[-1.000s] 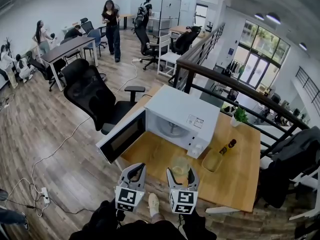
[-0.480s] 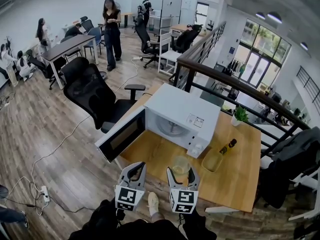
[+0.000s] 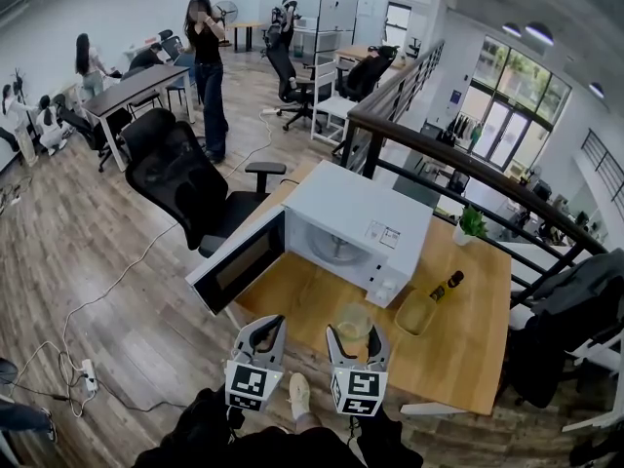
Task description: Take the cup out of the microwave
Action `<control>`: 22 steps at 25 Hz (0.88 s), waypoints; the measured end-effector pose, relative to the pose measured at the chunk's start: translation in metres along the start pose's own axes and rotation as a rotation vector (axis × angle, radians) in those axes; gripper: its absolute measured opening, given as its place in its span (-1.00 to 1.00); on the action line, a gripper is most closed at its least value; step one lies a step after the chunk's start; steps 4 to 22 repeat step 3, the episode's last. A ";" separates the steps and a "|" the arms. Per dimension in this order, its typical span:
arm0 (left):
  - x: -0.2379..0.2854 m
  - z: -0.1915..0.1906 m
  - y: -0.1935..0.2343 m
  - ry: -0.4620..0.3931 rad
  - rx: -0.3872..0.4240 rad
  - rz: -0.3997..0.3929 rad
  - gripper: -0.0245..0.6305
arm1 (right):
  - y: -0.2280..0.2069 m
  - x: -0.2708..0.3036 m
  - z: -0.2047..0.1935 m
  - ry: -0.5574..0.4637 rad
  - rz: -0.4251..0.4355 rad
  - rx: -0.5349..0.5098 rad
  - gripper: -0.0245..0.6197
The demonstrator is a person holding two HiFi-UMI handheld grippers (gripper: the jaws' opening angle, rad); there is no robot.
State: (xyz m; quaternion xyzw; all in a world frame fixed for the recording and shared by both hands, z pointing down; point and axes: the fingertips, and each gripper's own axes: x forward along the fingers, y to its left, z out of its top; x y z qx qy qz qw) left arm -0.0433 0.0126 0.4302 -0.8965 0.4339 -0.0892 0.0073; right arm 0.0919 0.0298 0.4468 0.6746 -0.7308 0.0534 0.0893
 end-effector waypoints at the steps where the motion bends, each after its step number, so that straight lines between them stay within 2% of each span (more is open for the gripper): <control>1: 0.000 0.000 0.000 -0.001 0.001 0.000 -0.85 | 0.000 0.000 0.000 -0.001 0.002 0.000 0.23; 22: 0.000 -0.001 -0.001 -0.002 0.002 0.000 -0.85 | 0.001 0.000 -0.001 -0.002 0.005 -0.001 0.23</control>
